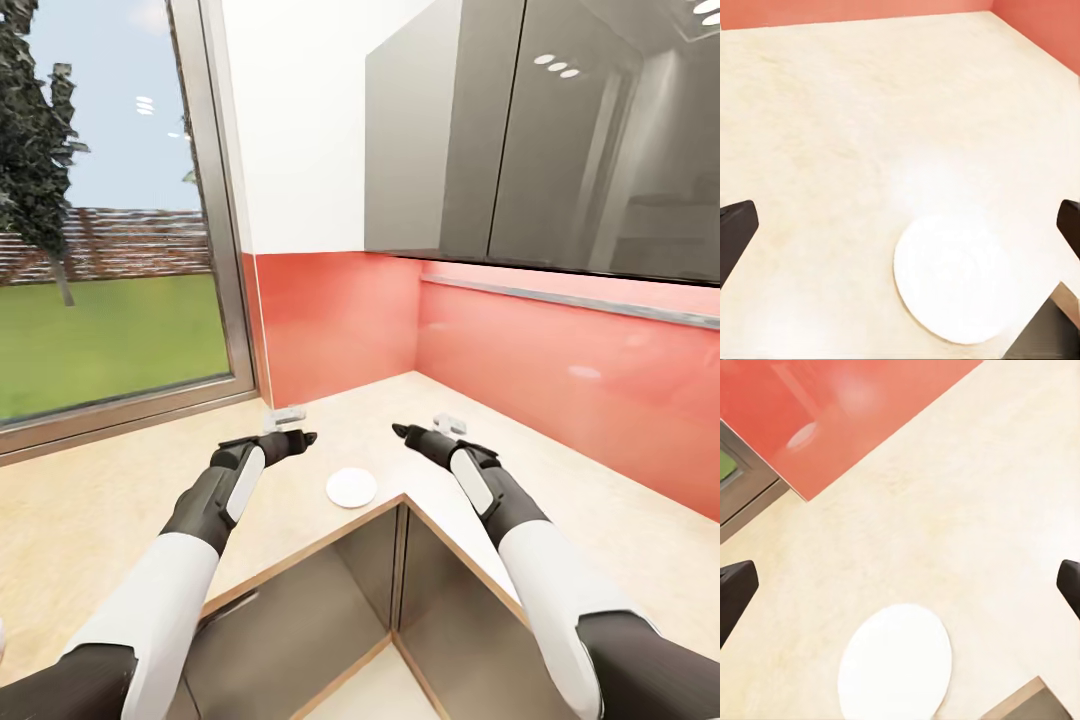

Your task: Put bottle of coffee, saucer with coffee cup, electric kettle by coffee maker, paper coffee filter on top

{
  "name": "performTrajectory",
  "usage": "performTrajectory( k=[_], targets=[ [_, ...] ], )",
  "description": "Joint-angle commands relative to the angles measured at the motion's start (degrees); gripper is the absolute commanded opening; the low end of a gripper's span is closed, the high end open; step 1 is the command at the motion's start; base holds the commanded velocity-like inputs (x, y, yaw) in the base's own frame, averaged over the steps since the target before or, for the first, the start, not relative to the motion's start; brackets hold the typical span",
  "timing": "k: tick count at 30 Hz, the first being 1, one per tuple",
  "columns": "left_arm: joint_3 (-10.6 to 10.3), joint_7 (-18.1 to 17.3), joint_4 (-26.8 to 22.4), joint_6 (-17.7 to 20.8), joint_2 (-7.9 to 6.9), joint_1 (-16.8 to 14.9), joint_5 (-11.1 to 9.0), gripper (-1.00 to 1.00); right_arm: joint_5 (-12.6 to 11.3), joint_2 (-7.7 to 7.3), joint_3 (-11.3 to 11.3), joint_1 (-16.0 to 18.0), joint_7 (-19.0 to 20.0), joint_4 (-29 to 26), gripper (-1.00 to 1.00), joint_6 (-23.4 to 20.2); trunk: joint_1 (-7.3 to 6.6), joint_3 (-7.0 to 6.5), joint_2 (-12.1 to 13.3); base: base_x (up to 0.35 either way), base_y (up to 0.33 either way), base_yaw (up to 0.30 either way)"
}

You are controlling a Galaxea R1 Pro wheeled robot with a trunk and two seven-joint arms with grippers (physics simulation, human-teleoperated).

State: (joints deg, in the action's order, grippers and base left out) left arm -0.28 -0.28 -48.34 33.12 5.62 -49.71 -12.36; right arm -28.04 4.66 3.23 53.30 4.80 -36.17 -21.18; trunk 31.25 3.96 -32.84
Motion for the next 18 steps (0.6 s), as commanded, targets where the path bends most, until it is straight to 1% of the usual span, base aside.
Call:
performTrajectory(
  k=[1,5,9,16,18],
  targets=[
    [0.0,0.0,-0.1,0.3,0.0,0.5,-0.2,1.0,-0.2,-0.01,0.0,0.0,0.0,0.0,1.0,-0.2,0.03,0.11,-0.1,0.01,0.0,0.0],
    [0.1,-0.1,-0.2,0.3,-0.04,1.6,-0.2,1.0,-0.2,0.03,0.1,-0.3,0.1,0.4,1.0,-0.2,0.03,0.11,-0.1,0.059,0.0,0.0],
    [0.1,-0.1,-0.2,0.4,-0.08,1.9,-0.2,1.0,-0.2,0.08,0.1,-0.6,0.5,0.8,1.0,-0.2,0.03,0.11,-0.1,0.242,0.0,0.0],
    [0.0,-0.1,-0.1,0.4,-0.02,2.5,-0.3,1.0,-0.2,0.09,0.1,-1.1,0.7,1.7,1.0,-0.2,0.03,0.11,-0.1,0.053,0.0,0.0],
    [0.0,-0.2,-0.1,0.4,0.0,2.8,-0.3,1.0,-0.2,0.14,0.1,-1.3,0.7,2.2,1.0,-0.2,0.03,0.11,-0.1,0.18,0.0,0.0]
  ],
)
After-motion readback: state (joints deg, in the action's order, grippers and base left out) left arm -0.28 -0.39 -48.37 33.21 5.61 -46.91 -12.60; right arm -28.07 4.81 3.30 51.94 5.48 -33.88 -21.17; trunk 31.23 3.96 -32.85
